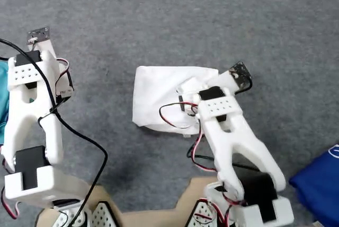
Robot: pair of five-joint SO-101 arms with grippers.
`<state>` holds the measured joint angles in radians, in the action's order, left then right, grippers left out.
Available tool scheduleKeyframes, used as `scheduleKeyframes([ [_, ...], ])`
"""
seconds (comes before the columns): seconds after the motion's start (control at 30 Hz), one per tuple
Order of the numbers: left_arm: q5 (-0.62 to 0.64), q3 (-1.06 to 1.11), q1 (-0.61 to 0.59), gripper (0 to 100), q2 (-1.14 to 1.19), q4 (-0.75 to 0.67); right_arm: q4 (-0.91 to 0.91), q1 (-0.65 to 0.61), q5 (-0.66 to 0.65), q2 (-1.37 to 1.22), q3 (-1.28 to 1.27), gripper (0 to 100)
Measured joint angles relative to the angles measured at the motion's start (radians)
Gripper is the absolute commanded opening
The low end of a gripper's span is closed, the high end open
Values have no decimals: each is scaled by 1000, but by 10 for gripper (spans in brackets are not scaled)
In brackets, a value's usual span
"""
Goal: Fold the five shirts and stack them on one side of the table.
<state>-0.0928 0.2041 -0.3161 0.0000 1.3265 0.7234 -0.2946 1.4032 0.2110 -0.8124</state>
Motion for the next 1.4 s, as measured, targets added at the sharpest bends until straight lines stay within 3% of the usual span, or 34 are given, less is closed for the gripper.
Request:
scheduleKeyframes([
  [0.13, 0, 0, 0, 20, 0, -11, -74, 20, 0, -91, 3, 287],
  [0.37, 0, 0, 0, 20, 0, -11, -77, 81, 2, -209, 81, 7],
  [0.63, 0, 0, 0, 20, 0, -11, -77, 167, -120, -244, 146, 7],
  [0.97, 0, 0, 0, 20, 0, -34, 264, 331, -308, -203, 362, 6],
  [1.4, 0, 0, 0, 20, 0, -34, 580, 592, -489, -203, 721, 6],
])
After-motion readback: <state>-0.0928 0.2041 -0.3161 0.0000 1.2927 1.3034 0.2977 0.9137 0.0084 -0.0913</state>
